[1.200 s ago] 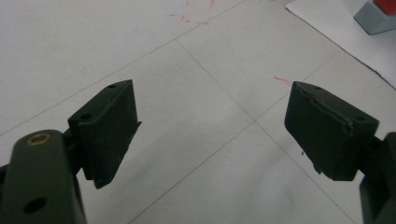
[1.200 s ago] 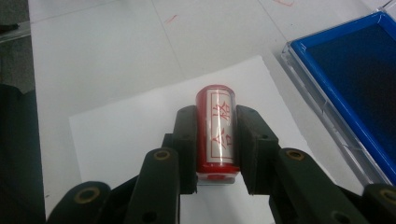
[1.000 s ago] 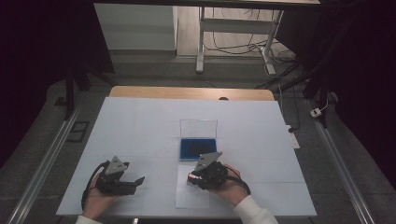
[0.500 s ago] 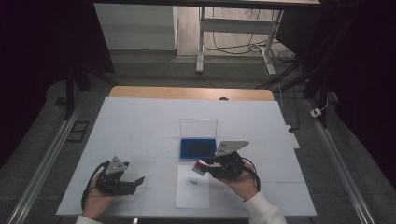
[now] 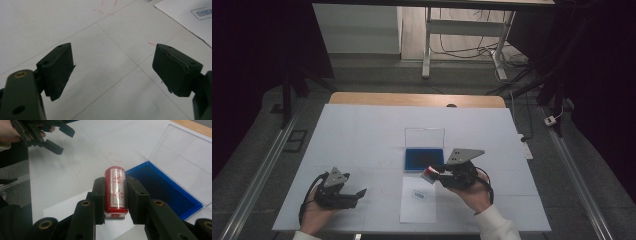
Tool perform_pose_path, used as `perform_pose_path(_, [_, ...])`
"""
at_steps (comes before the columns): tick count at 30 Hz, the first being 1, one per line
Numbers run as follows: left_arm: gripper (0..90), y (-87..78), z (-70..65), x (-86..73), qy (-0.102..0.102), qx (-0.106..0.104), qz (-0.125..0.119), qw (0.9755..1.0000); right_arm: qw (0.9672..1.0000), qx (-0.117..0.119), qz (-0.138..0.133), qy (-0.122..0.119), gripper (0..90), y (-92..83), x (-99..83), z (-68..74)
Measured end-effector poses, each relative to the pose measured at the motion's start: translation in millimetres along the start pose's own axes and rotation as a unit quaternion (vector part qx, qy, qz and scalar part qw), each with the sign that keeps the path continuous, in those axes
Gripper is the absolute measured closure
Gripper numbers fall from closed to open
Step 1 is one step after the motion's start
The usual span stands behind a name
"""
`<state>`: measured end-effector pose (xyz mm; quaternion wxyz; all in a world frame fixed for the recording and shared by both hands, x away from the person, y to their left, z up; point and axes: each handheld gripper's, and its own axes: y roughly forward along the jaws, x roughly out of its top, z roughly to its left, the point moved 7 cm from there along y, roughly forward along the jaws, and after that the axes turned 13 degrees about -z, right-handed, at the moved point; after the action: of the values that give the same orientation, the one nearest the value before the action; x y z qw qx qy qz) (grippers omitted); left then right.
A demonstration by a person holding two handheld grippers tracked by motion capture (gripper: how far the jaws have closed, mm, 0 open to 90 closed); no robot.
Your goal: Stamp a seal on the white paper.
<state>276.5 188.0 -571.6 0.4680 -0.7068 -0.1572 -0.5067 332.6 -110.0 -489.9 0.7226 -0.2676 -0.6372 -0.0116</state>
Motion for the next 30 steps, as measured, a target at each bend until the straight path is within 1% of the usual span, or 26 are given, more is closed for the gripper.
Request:
perform_pose_path(4, [17.6,-0.7,0.8,0.0,0.001,0.001,0.000,1.0000,1.0000,-0.003,-0.008,0.001,69.0,-0.8,2.4,-1.9])
perform_pose_path(12, [17.5,0.6,-1.7,-0.4,0.004,-0.001,0.002,1.0000,0.9999,-0.012,-0.007,-0.009,69.0,-3.0,5.2,-4.3])
perform_pose_path(14, [17.6,0.5,-2.3,-0.5,0.004,-0.002,0.002,1.0000,0.9998,-0.014,-0.009,-0.009,69.0,-1.8,5.1,-5.4])
perform_pose_path(17, [17.6,0.6,-2.7,-0.8,0.006,-0.002,0.003,1.0000,0.9997,-0.019,-0.003,-0.012,69.0,0.2,4.4,-8.1])
perform_pose_path(19, [17.6,0.6,-2.6,-0.8,0.005,-0.002,0.002,1.0000,0.9998,-0.019,-0.005,-0.010,69.0,2.0,4.4,-9.4])
perform_pose_path(20, [17.6,0.6,-2.4,-0.9,0.005,-0.002,0.002,1.0000,0.9997,-0.023,-0.002,-0.011,69.0,2.2,4.2,-10.7])
perform_pose_path(22, [17.6,0.5,-2.3,-1.4,0.004,-0.001,0.002,1.0000,0.9998,-0.020,-0.002,-0.008,69.0,4.5,3.7,-11.7])
perform_pose_path(25, [17.6,-0.2,-2.9,-1.8,0.003,0.001,0.002,1.0000,0.9996,-0.022,0.010,-0.015,69.0,9.9,1.7,-14.2])
perform_pose_path(28, [17.6,0.3,-2.9,-1.9,0.002,0.001,0.002,1.0000,0.9995,-0.022,0.016,-0.014,69.0,15.9,0.1,-17.4])
perform_pose_path(30, [17.6,0.9,-2.4,-2.2,0.001,0.001,0.003,1.0000,0.9992,-0.026,0.024,-0.019,69.0,18.3,0.0,-21.0])
